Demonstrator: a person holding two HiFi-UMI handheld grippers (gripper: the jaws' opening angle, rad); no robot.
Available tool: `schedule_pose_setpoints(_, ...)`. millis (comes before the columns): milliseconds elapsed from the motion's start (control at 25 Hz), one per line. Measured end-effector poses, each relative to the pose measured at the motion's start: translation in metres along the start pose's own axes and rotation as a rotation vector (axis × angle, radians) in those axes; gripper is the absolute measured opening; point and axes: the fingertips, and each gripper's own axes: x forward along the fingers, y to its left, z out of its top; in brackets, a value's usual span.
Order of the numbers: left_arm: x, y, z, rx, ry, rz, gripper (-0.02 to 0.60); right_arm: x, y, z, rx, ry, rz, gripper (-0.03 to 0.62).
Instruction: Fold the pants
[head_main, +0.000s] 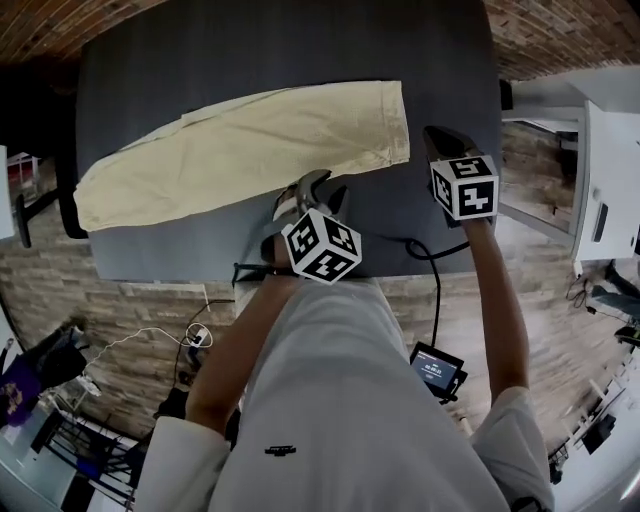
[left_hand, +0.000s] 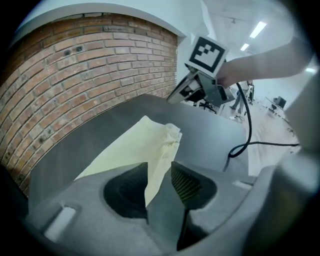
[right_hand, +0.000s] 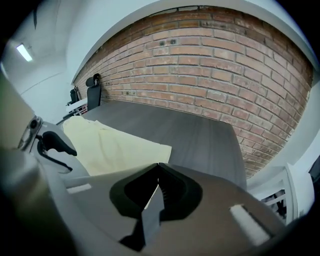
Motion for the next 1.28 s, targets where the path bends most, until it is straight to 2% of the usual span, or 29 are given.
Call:
schedule_pose_setpoints(120, 0.021, -0.014, 0.02, 0.013, -0.012, -0.012, 0.155, 0.018, -0.009, 0.006, -0.009, 0.023, 0.031, 0.051)
schedule_pose_setpoints(280, 0.043, -0.023, 0.04, -0.05, -0.024, -0.024, 0.156, 0.043, -0.014, 0.01, -0.033, 0.052, 0.075, 0.052)
schedule_pose_setpoints(400, 0.065, -0.027, 0.053, -0.068, -0.025, -0.029, 0.165, 0.061, -0.017, 0.012, -0.042, 0.066, 0.106, 0.061)
schedule_pose_setpoints(680, 0.126, -0.056, 0.07, 0.01, 0.004, -0.057, 0.221, 0.094, -0.034, 0.014, -0.001, 0.085, 0.156, 0.109)
schedule_pose_setpoints(800, 0.148, -0.062, 0.062, 0.061, 0.042, -0.023, 0.249, 0.104, -0.044, 0.016, 0.065, 0.084, 0.179, 0.121)
schedule_pose_setpoints(920, 0.147, -0.06, 0.055, 0.05, 0.057, 0.002, 0.25, 0.11, -0.042, 0.019, 0.095, 0.1, 0.211, 0.147)
schedule_pose_setpoints(1040, 0.146, -0.066, 0.054, 0.007, 0.053, -0.016, 0.213, 0.117, -0.042, 0.02, 0.088, 0.115, 0.221, 0.153)
schedule_pose_setpoints(1120, 0.146, -0.073, 0.054, -0.023, 0.042, -0.04, 0.15, 0.124, -0.041, 0.016, 0.097, 0.128, 0.239, 0.152)
schedule_pose_setpoints(1280, 0.146, -0.08, 0.052, -0.023, 0.045, -0.039, 0.093, 0.128, -0.035, 0.013, 0.091, 0.142, 0.269, 0.179)
